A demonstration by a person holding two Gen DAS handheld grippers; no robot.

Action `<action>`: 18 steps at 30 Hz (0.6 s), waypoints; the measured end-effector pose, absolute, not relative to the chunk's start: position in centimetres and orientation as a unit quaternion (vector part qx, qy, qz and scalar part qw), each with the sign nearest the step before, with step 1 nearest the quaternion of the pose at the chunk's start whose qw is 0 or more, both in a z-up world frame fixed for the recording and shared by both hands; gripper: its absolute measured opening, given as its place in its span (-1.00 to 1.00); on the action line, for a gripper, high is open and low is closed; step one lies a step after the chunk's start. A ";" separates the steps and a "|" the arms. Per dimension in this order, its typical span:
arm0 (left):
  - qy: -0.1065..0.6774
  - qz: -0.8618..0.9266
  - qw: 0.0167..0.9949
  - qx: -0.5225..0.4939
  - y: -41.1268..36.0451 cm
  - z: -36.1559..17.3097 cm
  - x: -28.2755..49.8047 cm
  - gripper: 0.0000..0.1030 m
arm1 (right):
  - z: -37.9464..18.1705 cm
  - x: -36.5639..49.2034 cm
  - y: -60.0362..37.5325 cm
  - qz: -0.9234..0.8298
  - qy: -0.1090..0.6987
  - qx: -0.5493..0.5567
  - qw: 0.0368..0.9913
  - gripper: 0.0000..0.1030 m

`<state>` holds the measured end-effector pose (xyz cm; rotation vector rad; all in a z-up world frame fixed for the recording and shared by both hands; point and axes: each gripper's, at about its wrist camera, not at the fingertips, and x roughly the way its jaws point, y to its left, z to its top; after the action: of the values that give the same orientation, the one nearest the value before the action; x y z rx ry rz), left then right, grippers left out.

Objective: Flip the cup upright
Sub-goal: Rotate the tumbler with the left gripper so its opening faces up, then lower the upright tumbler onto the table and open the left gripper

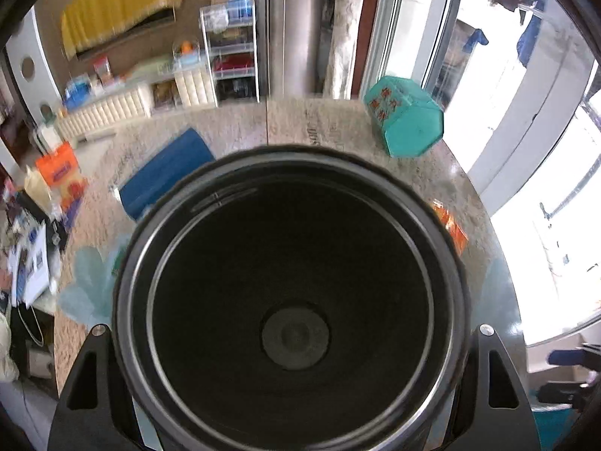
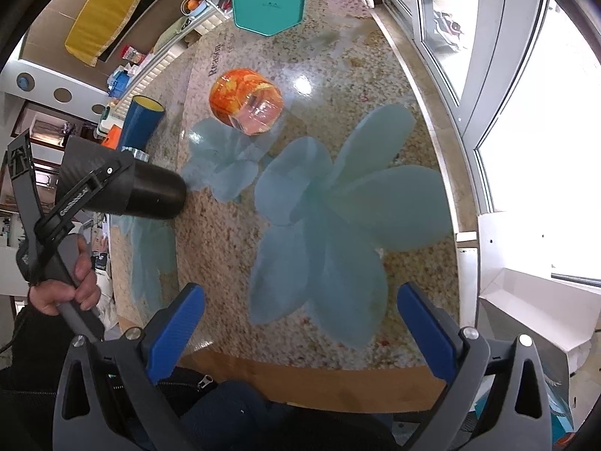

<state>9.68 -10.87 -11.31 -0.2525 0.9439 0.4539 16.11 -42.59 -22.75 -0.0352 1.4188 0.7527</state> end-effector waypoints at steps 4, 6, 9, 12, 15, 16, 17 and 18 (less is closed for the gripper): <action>0.423 0.229 0.871 -0.101 -11.8 -11.6 9.5 0.55 | -23.3 15.9 -43.0 0.331 0.644 -0.022 0.690 1.00; 0.412 0.235 0.876 -0.093 -12.3 -11.7 9.4 0.55 | -23.3 15.7 -43.0 0.332 0.645 -0.024 0.688 1.00; 0.395 0.242 0.883 -0.082 -12.9 -11.9 9.3 0.55 | -23.3 15.4 -42.8 0.336 0.644 -0.028 0.686 1.00; 0.389 0.245 0.885 -0.079 -13.2 -12.0 9.3 0.56 | -23.4 15.3 -42.6 0.338 0.645 -0.031 0.685 1.00; 0.392 0.249 0.882 -0.077 -13.2 -12.0 9.4 0.57 | -23.4 15.4 -42.5 0.339 0.644 -0.031 0.685 1.00; 0.391 0.248 0.883 -0.072 -13.2 -11.9 9.5 0.59 | -23.4 15.4 -42.4 0.340 0.643 -0.031 0.685 1.00; 0.392 0.247 0.883 -0.068 -13.3 -12.0 9.6 0.59 | -23.4 15.5 -42.3 0.340 0.643 -0.031 0.686 1.00; 0.394 0.246 0.883 -0.064 -13.4 -12.0 9.7 0.63 | -23.4 15.6 -42.2 0.342 0.642 -0.031 0.686 1.00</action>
<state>9.72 -13.40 -11.96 -0.1340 0.8196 0.5124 15.56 -42.17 -23.36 -0.0692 1.4385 0.7655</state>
